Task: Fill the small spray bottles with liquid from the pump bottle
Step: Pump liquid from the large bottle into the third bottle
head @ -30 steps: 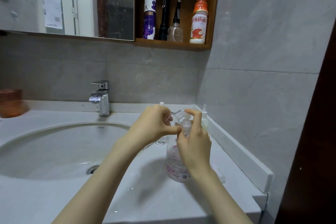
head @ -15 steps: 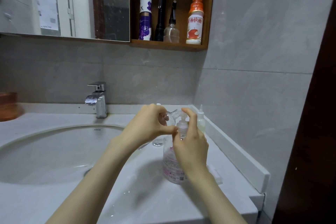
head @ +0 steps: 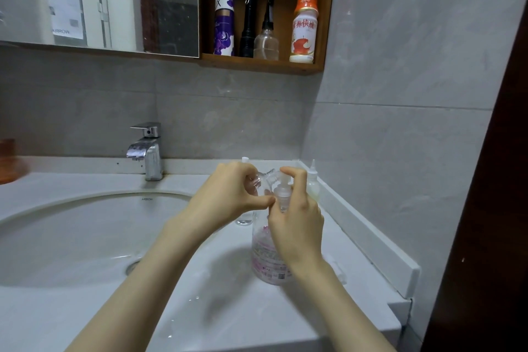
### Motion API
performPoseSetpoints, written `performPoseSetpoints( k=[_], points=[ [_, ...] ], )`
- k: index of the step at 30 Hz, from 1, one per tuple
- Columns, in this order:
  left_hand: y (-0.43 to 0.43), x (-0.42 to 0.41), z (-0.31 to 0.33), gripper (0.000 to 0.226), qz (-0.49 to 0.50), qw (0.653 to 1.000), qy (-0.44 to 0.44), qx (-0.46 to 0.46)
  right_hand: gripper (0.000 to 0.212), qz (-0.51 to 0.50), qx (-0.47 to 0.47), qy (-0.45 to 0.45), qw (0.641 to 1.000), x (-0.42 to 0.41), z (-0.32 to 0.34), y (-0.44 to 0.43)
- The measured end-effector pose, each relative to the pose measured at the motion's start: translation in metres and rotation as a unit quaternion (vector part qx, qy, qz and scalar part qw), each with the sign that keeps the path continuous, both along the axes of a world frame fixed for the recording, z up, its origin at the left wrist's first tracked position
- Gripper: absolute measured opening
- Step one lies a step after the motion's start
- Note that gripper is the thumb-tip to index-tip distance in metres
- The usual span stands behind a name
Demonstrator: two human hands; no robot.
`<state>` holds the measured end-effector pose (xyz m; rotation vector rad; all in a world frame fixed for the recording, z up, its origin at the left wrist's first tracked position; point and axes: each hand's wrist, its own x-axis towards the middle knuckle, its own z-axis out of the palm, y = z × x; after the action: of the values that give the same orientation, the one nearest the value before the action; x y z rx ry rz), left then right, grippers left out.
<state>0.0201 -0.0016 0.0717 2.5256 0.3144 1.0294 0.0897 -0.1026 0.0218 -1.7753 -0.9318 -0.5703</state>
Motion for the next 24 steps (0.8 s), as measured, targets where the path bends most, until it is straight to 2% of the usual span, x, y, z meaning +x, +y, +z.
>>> performPoseSetpoints(
  k=[6,11,18,24],
  points=[
    [-0.001,-0.001,-0.003,0.030,-0.010,1.000,0.005,-0.013,0.047,-0.003,0.008,0.008,1.000,0.001,-0.003,0.000],
    [0.003,-0.002,0.001,0.034,-0.011,1.000,0.015,0.002,0.056,-0.011,-0.006,0.004,1.000,0.000,-0.005,0.000],
    [0.003,-0.012,0.003,0.028,0.004,0.999,0.030,0.019,0.051,-0.012,0.016,-0.011,1.000,0.000,-0.006,0.003],
    [-0.004,-0.006,0.018,0.035,0.022,0.995,0.073,0.065,0.056,-0.012,-0.013,0.004,1.000,-0.002,-0.003,0.001]
  ],
)
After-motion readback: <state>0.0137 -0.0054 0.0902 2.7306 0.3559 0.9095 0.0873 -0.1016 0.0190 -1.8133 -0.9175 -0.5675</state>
